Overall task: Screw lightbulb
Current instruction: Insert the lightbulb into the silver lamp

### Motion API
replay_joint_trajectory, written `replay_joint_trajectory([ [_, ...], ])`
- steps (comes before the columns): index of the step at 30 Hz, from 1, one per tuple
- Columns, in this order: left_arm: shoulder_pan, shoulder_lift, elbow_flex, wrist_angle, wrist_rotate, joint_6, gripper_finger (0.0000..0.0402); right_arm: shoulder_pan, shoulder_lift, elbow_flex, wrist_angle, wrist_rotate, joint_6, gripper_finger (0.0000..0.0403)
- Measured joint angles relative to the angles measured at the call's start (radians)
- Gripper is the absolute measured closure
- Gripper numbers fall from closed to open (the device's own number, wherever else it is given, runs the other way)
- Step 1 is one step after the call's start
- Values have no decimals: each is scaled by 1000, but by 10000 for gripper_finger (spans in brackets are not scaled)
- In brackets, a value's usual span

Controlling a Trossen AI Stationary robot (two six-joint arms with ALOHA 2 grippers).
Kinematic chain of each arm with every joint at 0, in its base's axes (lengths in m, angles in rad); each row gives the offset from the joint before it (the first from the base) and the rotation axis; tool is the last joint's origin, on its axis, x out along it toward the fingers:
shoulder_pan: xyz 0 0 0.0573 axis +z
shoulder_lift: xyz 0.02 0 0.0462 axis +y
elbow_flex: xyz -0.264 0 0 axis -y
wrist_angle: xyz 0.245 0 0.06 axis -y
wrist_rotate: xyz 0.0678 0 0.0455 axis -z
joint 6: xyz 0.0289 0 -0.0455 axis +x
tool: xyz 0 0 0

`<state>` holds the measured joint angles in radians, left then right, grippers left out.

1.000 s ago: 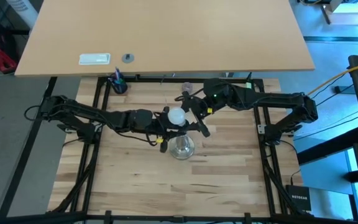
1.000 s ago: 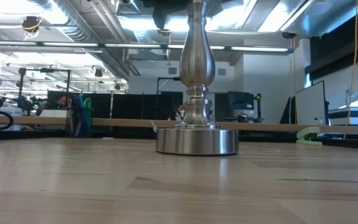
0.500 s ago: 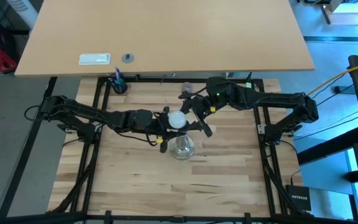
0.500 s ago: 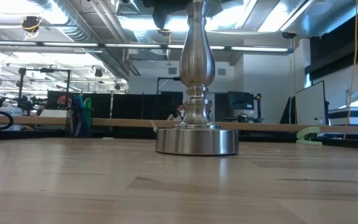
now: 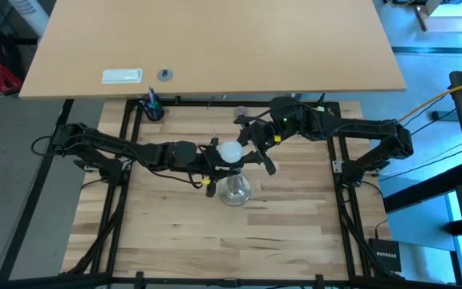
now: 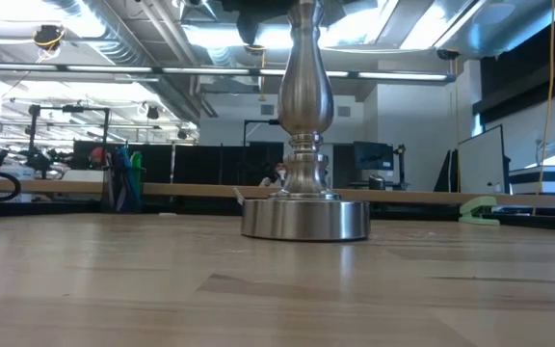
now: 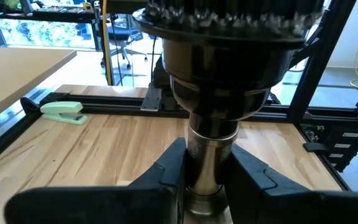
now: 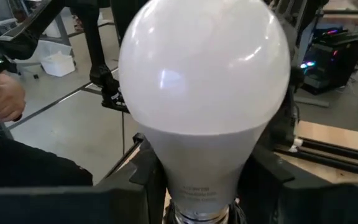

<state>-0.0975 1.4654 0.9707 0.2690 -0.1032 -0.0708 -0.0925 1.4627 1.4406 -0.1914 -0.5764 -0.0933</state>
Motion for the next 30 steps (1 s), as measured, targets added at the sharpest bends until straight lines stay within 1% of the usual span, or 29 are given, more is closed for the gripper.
replay_joint_trajectory([
  [6,0,0,0,-1,0,0,340,1,-51,-2,9,8,-23,254],
  [8,0,0,0,-1,0,-1,340,1,-70,-20,39,9,-43,254],
  [12,0,0,0,3,0,-1,340,0,-74,-106,220,9,-12,254],
  [16,0,0,0,3,0,0,340,0,-72,-227,469,9,65,254],
  [18,0,0,0,3,0,-1,340,-4,-72,-265,538,9,97,254],
  [21,0,0,0,3,0,0,340,-6,-72,-293,573,24,117,254],
  [27,0,0,0,4,0,-1,338,-6,-67,-318,589,70,117,254],
  [30,0,0,0,4,-1,-1,337,-5,-55,-318,581,44,124,254],
])
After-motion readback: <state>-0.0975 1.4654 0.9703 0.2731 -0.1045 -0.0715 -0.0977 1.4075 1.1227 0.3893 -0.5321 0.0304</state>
